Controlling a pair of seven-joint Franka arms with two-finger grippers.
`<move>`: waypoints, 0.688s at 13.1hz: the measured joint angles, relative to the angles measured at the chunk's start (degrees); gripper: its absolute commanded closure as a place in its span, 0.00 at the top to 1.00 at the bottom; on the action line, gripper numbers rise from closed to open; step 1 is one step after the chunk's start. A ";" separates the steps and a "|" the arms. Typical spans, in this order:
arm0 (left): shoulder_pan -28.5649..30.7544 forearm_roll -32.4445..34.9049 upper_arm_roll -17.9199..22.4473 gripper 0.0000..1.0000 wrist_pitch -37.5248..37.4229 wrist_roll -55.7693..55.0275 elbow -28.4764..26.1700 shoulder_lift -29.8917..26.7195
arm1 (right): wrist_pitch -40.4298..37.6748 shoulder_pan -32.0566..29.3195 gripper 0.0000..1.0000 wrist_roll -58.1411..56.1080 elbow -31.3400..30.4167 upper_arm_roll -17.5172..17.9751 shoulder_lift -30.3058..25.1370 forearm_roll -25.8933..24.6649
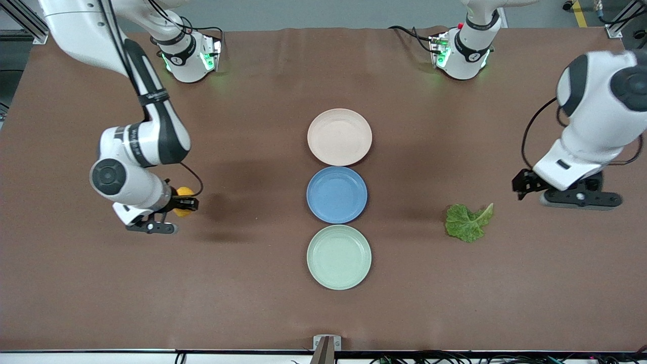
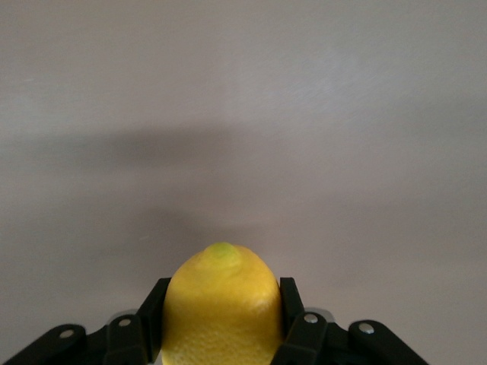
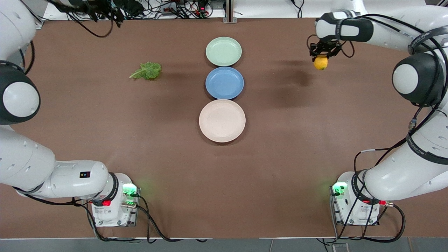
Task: Pick lemon and lettuce from plates
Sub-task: 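Release the lettuce on the table while the right gripper carries the lemon, then lower the lemon onto the table with the right gripper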
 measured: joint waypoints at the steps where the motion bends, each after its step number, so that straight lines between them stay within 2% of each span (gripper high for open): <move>1: -0.02 -0.04 -0.22 1.00 -4.94 0.09 3.68 -0.14 | 1.45 -1.70 0.01 -3.32 -0.51 0.04 0.37 0.00; 4: -0.03 -4.19 -1.00 1.00 -14.72 0.06 8.97 -1.64 | 6.57 -3.48 0.01 -8.50 -1.23 0.23 3.63 0.00; 9: 0.03 -11.16 -0.79 1.00 -23.41 0.02 9.53 -7.93 | 11.69 -3.46 0.01 -9.21 -1.11 0.82 8.42 0.00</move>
